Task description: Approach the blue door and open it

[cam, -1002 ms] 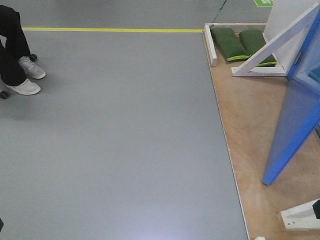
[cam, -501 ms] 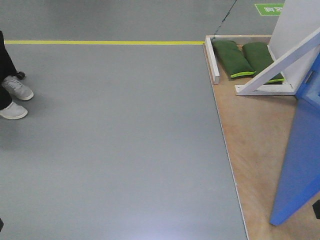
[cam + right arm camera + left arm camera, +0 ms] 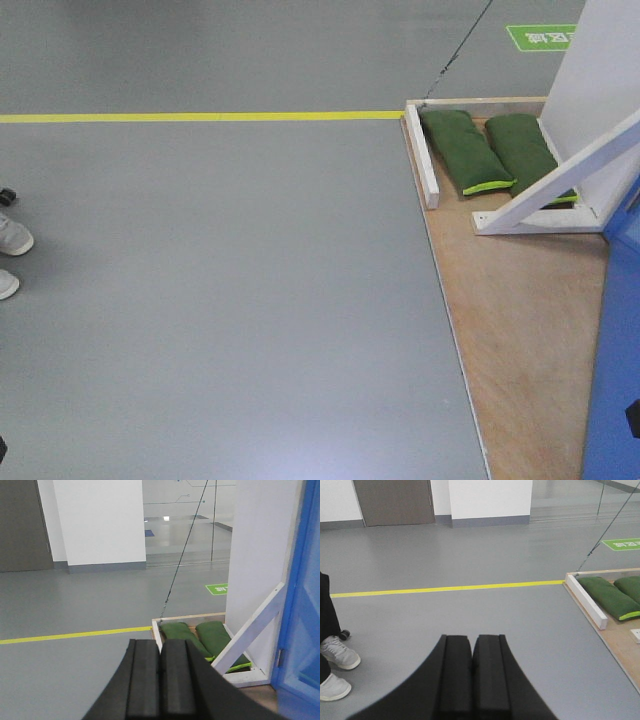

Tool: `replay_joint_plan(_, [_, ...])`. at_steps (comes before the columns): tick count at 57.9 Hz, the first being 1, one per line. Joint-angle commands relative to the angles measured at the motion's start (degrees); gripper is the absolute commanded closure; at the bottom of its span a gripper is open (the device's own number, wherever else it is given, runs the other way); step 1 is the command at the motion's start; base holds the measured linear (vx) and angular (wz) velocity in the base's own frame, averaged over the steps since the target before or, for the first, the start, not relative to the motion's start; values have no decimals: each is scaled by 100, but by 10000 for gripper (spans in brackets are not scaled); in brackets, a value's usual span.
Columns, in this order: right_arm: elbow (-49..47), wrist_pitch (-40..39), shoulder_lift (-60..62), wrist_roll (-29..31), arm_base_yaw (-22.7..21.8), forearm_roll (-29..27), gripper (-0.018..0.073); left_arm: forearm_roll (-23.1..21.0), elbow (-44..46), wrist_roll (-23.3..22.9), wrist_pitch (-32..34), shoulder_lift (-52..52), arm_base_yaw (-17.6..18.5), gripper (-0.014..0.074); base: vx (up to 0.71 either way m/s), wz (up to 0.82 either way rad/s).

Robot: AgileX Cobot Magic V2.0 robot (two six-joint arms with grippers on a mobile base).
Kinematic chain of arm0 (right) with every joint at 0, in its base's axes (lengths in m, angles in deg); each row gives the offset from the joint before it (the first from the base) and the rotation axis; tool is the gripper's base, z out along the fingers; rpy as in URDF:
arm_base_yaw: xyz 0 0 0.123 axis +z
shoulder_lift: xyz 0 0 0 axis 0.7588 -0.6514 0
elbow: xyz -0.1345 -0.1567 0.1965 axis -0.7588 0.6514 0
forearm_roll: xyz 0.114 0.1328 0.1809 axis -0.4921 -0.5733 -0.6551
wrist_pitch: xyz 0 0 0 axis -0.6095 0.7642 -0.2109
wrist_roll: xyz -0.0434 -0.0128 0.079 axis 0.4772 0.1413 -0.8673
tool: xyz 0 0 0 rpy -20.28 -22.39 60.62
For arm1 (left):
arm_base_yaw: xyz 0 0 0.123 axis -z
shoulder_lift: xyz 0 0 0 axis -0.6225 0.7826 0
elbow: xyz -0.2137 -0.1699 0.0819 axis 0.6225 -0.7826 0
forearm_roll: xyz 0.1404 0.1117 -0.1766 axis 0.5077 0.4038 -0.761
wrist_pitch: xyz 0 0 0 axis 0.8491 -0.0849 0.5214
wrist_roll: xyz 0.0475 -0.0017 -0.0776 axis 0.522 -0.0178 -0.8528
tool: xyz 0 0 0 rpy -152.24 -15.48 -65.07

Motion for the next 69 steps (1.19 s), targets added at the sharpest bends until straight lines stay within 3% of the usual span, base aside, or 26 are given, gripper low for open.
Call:
replay_joint_plan(1, [17, -484, 80, 34, 2, 58, 547, -12, 149, -39, 484, -72, 36, 524, 37, -1])
replay_joint_plan(62, [17, -464, 80, 34, 2, 58, 547, -12, 149, -39, 489, -72, 36, 524, 9, -3])
replay_joint_plan(69, [-203, -409, 80, 34, 2, -351, 547, -12, 149, -39, 489, -72, 36, 524, 0, 0])
